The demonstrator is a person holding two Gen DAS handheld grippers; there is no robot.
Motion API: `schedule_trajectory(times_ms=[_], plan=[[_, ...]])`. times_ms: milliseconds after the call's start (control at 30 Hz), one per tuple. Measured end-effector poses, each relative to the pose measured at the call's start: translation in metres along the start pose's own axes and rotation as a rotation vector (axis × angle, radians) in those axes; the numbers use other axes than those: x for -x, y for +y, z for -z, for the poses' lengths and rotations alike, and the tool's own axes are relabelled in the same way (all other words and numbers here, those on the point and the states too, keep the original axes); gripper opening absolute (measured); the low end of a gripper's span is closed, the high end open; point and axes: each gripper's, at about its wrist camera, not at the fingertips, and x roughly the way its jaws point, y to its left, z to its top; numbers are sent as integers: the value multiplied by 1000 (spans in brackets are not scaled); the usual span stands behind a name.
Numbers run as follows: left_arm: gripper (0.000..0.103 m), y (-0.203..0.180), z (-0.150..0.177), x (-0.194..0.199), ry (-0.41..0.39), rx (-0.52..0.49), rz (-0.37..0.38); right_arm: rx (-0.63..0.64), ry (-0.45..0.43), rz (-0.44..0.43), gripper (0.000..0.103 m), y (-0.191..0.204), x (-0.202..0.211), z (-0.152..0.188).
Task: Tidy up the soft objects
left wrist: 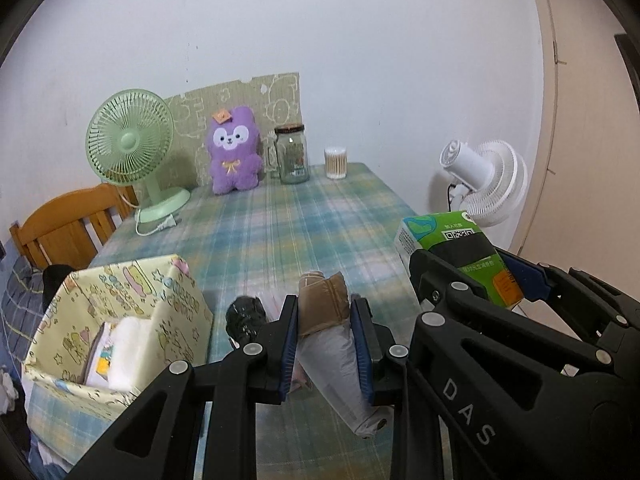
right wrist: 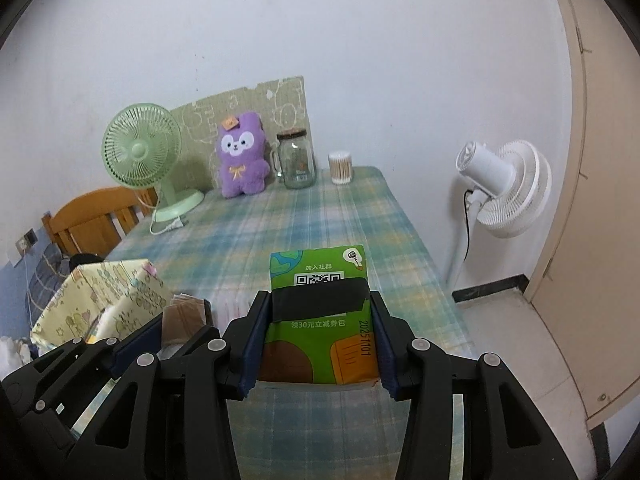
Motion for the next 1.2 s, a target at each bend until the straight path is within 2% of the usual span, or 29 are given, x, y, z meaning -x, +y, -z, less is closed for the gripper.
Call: schedule_trajectory(times_ms=[867,1200], plan=[[25,44,-25,27,-39,14,46,27,-35,21,51,50,23,-31],[25,71,-32,38,-62,37,37,45,-55,-9,51,78,25,-41]])
